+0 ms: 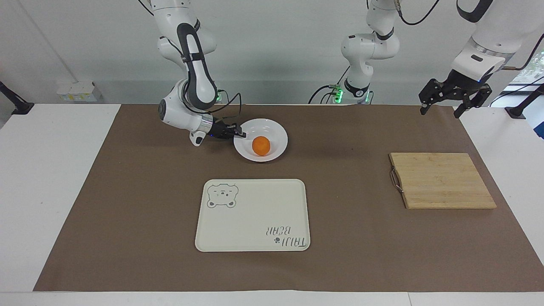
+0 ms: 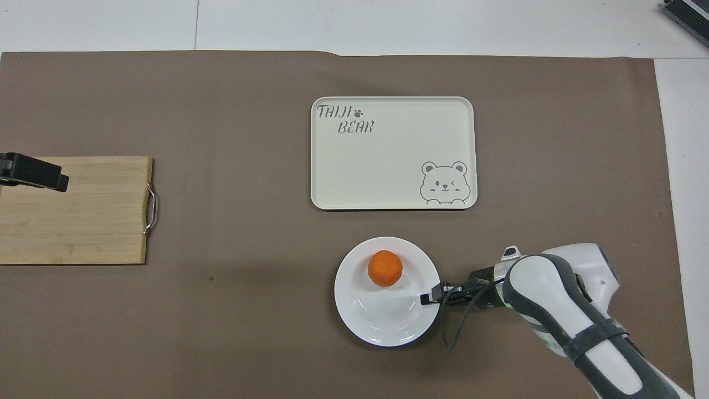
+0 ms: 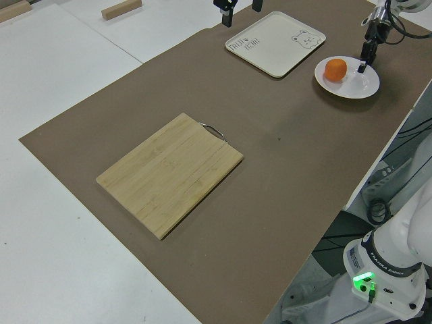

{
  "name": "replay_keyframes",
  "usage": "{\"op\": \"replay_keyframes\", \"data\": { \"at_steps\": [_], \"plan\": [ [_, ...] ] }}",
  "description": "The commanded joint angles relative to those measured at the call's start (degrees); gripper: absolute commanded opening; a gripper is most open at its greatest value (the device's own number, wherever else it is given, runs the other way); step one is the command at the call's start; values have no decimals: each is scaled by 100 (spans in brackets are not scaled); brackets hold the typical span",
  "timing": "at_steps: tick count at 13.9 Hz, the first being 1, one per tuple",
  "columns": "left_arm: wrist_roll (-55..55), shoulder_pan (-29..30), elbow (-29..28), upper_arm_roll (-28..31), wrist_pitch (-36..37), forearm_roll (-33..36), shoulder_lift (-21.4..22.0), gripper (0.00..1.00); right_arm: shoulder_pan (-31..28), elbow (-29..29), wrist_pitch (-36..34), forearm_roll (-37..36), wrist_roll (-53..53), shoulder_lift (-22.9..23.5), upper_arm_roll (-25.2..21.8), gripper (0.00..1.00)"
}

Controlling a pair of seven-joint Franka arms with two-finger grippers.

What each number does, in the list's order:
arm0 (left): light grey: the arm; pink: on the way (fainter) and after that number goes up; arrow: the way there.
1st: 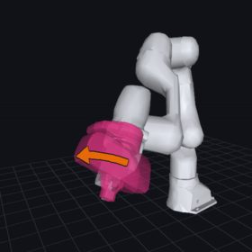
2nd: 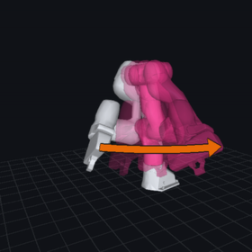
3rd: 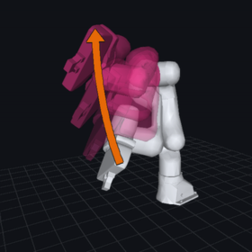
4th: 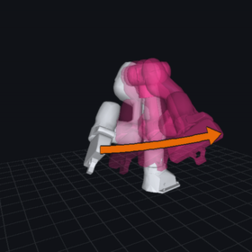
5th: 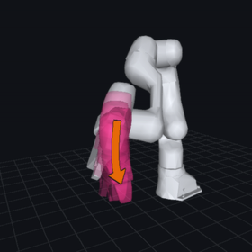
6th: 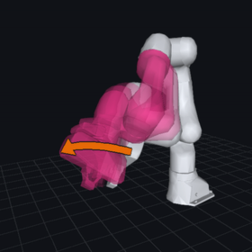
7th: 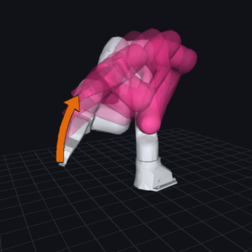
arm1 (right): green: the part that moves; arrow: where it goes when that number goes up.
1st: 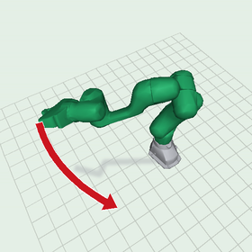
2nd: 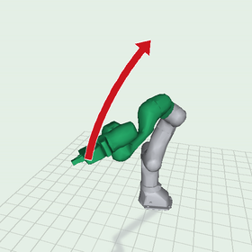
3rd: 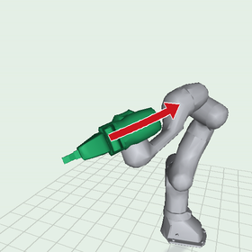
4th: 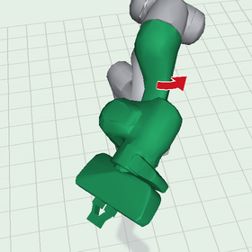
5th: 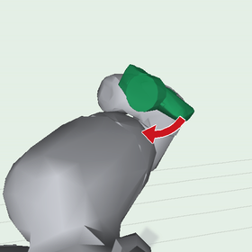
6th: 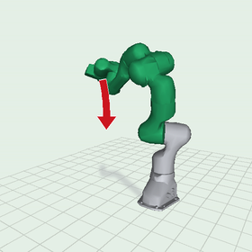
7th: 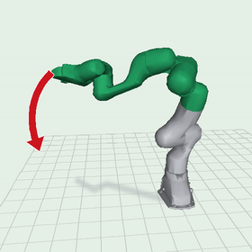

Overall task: Place orange and plate with both arms
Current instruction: 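Grasp the plate rim with the right gripper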

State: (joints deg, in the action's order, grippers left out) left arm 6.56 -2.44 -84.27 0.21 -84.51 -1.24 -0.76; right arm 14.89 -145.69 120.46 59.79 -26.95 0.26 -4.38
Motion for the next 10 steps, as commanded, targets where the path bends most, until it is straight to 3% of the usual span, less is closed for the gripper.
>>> {"op": "replay_keyframes", "data": {
  "at_steps": [1, 6, 10],
  "plan": [
    [-93, 68, -107, -38, 75, 116, 120, 100, -433, 198, -303, 156, -766, 132, 7, 0],
    [-102, 77, -98, -38, 22, 116, 120, 100, -935, 742, -1085, 165, -1102, 360, 7, 0],
    [-102, 77, -98, -38, 22, 116, 120, 100, -954, 1365, -1227, 348, -1067, 702, 7, 0]
  ]
}}
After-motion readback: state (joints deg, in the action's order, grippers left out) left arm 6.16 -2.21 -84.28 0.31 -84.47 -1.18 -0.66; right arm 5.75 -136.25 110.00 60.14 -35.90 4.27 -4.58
